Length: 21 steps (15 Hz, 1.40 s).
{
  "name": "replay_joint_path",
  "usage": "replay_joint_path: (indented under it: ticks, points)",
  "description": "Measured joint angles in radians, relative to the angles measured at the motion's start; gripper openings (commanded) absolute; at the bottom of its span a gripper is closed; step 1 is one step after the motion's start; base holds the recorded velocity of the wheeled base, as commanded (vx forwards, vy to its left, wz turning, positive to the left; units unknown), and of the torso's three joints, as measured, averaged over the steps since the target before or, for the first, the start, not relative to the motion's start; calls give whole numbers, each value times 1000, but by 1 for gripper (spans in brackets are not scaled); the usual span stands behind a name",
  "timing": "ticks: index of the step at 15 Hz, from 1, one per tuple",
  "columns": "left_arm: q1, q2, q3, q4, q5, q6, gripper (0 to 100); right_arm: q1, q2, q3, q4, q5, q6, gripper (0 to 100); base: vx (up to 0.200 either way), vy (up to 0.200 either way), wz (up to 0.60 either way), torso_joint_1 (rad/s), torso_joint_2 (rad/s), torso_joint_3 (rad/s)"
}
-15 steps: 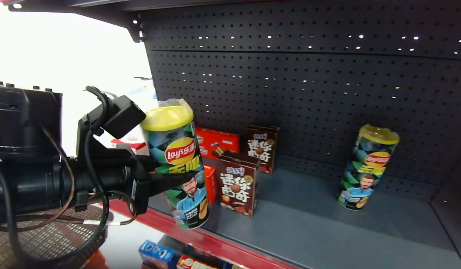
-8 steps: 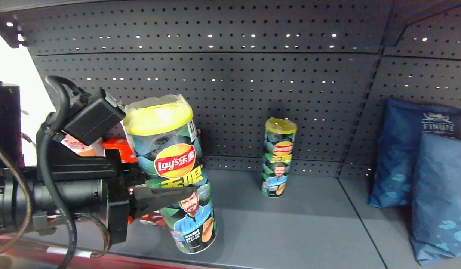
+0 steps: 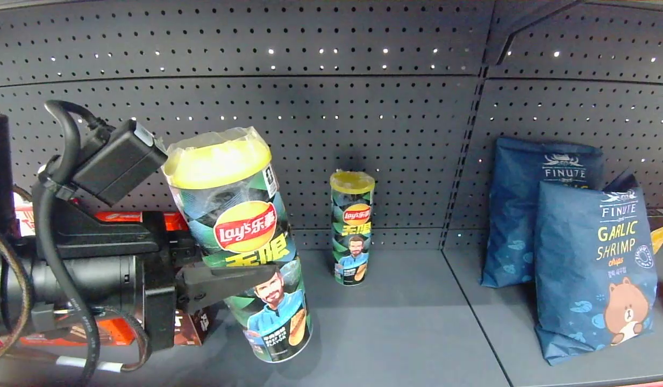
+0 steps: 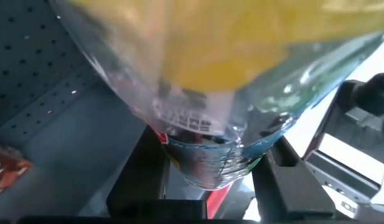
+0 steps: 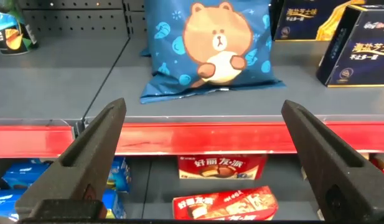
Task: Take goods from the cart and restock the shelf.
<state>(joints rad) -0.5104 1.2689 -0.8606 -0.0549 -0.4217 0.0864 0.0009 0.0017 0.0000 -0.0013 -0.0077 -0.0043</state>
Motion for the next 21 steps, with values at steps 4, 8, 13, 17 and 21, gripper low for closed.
replay_joint_path:
  ticks: [4, 8, 13, 17, 21]
  points:
    - [5, -1, 6, 0, 0, -1, 0, -1, 0, 0, 0, 0, -3, 100, 0, 0, 150, 1, 1, 1]
    - [8, -1, 10, -1, 0, 0, 0, 0, 0, 0, 1, 0, -1, 100, 0, 0, 150, 2, 1, 1]
    - [11, -1, 11, 0, 0, -1, 0, -1, 0, 0, 0, 0, -1, 100, 0, 0, 0, 0, 0, 0]
    - [15, -1, 34, 0, 0, -2, 0, -1, 0, 0, 0, -1, 0, 100, 0, 0, 0, 0, 0, 0]
    - [17, -7, 42, -1, 2, -2, 0, 0, 0, 0, 0, -2, 0, 100, 0, 0, 0, 0, 0, 0]
